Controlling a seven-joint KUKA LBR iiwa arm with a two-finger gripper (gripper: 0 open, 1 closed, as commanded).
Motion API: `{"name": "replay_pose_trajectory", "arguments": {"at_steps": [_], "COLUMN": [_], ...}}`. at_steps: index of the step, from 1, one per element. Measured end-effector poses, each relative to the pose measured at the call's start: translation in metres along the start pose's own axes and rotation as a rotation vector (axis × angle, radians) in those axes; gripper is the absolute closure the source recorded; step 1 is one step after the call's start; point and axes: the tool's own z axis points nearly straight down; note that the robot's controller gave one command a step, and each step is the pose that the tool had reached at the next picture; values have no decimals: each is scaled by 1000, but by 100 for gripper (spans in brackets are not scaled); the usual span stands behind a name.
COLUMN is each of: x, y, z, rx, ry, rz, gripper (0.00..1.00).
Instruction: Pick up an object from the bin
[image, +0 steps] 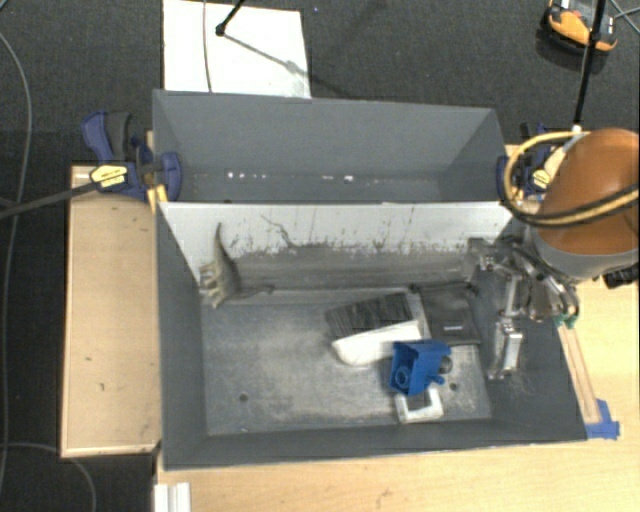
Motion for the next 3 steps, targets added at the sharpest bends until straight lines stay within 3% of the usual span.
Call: {"name": "replay_pose_trajectory", "arguments": {"at_steps": [1,2,3], "x": [-2,9,-16], "y": [0,26,77], "z": [-4,53,105], "rx": [2,3,2], "ry": [-8,-13,-8], "rz": [-3,-56,-43], "gripper": [0,0,0]}}
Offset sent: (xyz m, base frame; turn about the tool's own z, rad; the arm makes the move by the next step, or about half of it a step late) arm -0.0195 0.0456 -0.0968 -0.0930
